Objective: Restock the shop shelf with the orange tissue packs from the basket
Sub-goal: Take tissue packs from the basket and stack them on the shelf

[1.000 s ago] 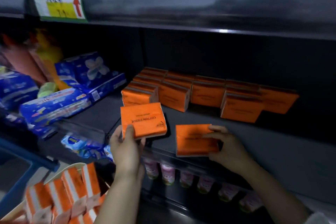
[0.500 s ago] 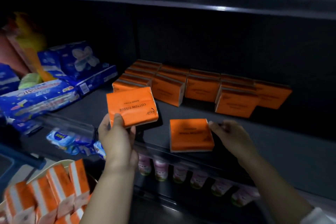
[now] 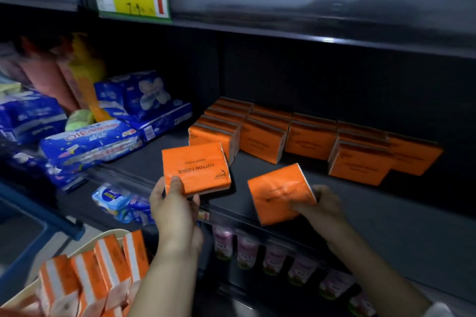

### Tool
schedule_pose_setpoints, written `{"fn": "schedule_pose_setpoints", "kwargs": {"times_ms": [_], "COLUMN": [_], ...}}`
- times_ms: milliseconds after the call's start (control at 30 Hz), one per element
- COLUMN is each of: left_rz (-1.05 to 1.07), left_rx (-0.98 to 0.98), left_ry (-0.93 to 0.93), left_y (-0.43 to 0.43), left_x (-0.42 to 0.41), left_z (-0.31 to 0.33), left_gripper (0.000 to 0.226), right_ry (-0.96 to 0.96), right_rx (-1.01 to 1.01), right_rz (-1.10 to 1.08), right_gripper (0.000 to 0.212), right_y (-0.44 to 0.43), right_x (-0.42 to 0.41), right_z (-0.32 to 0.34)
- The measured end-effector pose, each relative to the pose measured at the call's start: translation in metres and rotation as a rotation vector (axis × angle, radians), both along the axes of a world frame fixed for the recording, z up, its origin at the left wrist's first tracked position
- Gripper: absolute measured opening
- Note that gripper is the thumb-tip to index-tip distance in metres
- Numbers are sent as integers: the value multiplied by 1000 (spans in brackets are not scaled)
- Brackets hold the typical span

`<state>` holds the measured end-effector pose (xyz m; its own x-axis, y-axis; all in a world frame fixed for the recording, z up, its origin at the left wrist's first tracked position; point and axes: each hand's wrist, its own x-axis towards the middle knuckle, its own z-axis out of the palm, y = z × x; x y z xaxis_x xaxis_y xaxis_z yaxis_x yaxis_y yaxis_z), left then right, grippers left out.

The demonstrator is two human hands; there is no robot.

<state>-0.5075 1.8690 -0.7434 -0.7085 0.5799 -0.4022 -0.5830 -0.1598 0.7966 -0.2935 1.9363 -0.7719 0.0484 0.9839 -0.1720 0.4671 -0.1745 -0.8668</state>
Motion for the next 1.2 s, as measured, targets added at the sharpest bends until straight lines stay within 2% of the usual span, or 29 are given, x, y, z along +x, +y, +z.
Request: {"fn": "schedule_pose_setpoints", "kwargs": {"times_ms": [133,200,300,400,467,533,667,767,967,1067,1200], "left_rz": [-32,-52,-53,-40,-34,-33,-30,-44,-63,-97,-136], "left_rx": [12,17,11,-6,-11,-9,7,26,14,-8,-30], "left_ry": [-28,-37,-64,-105,-126,-141,-149,-141,-167,-184,-171], "left_y": [2,5,8,11,12,12,11,11,11,10,11], "left_x": [1,2,0,-3,-5,-8,-11,-11,-8,-7,-7], "left_z": [1,3,5,7,9,8,9,9,9,8,7], "left_gripper": [33,31,29,28,28,29,27,25,26,23,21], "right_ry": [160,96,-195,-518,-633,-737,-862,-918,-860,-903,-901], "right_rx": [167,235,281,229,177,198,348,471,734,777,761], "right_rz": [-4,46,131,364,464,465,371,386,467,453,422], "right_gripper": [40,50,71,76,79,82,69,57,54,59,52], "right_y": [18,32,54,67,74,77,71,68,72,74,87], "right_x": [-23,-38,-61,-82,-90,-92,-80,-72,-73,-73,-78], "right_z": [24,43,70,81,78,71,55,43,21,10,14]}}
